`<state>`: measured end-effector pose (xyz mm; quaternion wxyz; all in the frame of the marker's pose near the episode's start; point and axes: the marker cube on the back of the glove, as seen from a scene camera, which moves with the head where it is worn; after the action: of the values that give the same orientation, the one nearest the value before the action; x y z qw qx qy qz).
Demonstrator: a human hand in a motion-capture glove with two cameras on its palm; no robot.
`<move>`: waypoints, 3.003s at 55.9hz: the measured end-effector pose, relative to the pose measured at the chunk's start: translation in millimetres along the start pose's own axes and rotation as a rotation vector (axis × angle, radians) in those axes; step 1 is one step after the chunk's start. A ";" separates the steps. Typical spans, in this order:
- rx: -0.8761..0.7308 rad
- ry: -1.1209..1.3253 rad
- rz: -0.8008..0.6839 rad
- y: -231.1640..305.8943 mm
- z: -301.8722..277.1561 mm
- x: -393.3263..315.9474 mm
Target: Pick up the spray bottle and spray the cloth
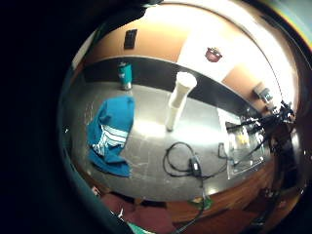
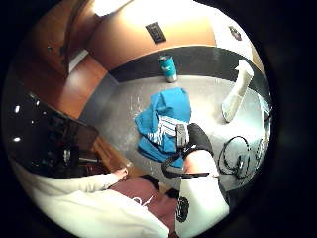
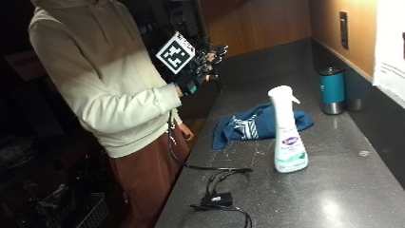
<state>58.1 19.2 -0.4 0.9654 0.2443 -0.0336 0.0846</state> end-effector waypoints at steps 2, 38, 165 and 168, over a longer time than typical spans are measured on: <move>0.021 -0.009 0.019 0.3 -0.2 5.4; 0.236 -0.250 0.329 10.5 22.1 113.6; 0.228 -0.819 0.915 -41.5 192.4 150.7; 0.225 -0.829 0.918 -44.4 196.1 148.8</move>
<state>207.8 -91.0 167.0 0.7059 0.3178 -0.4974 0.3916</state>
